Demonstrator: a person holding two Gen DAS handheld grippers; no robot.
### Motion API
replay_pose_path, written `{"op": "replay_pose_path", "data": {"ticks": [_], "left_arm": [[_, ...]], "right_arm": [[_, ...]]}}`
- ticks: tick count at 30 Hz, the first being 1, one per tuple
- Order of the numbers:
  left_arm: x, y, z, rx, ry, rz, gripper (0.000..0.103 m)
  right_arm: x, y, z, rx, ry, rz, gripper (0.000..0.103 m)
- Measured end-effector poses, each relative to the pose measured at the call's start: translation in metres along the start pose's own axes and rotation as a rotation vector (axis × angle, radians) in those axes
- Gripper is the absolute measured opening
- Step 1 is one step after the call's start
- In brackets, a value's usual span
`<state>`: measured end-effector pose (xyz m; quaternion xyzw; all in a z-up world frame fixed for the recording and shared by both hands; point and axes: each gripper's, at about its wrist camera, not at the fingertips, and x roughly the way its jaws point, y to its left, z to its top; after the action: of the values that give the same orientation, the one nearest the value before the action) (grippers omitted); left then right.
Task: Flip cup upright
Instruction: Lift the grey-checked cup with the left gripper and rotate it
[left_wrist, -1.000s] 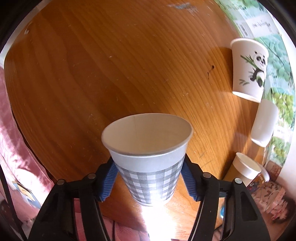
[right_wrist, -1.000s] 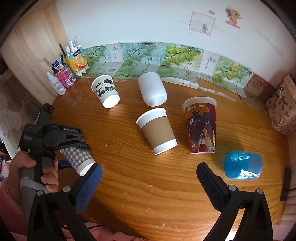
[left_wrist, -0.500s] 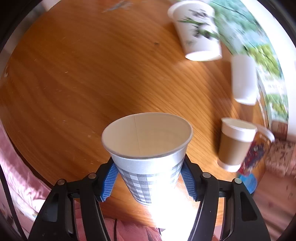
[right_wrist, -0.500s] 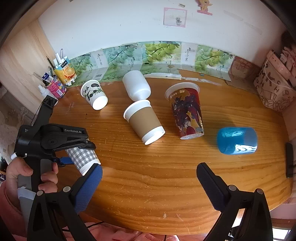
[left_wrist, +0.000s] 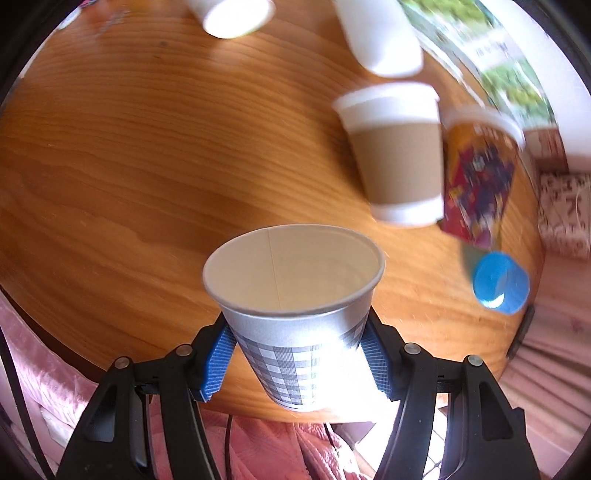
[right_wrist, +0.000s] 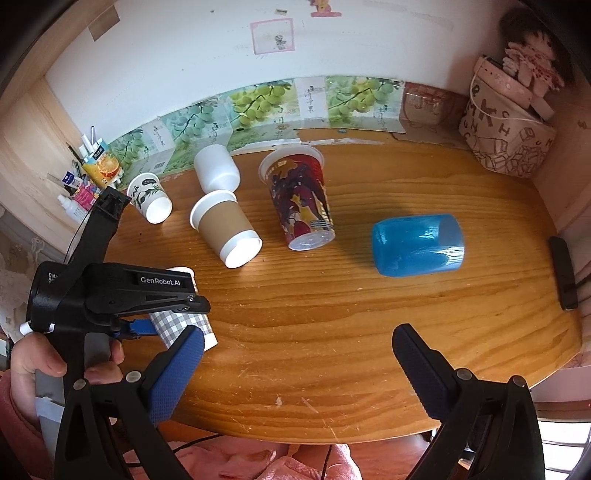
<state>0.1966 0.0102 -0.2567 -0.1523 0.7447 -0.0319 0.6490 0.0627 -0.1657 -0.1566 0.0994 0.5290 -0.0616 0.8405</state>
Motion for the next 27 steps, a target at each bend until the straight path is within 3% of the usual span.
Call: {"op": "replay_pose_path", "data": {"ticks": [10,17,27], "left_arm": [[0.025,-0.057,-0.034,0.076,0.032,0.031,0.067],[0.043,-0.091,-0.058,0.107,0.029,0.024,0.067],[0.048,-0.105,-0.069,0.12,0.022,-0.001,0.067]], "right_arm": [[-0.003,-0.053,-0.001,0.033,0.016,0.012,0.102],[0.013,-0.076,-0.008,0.016,0.077,0.133,0.102],[0.034,-0.085,-0.009,-0.001,0.159,0.267,0.101]]}}
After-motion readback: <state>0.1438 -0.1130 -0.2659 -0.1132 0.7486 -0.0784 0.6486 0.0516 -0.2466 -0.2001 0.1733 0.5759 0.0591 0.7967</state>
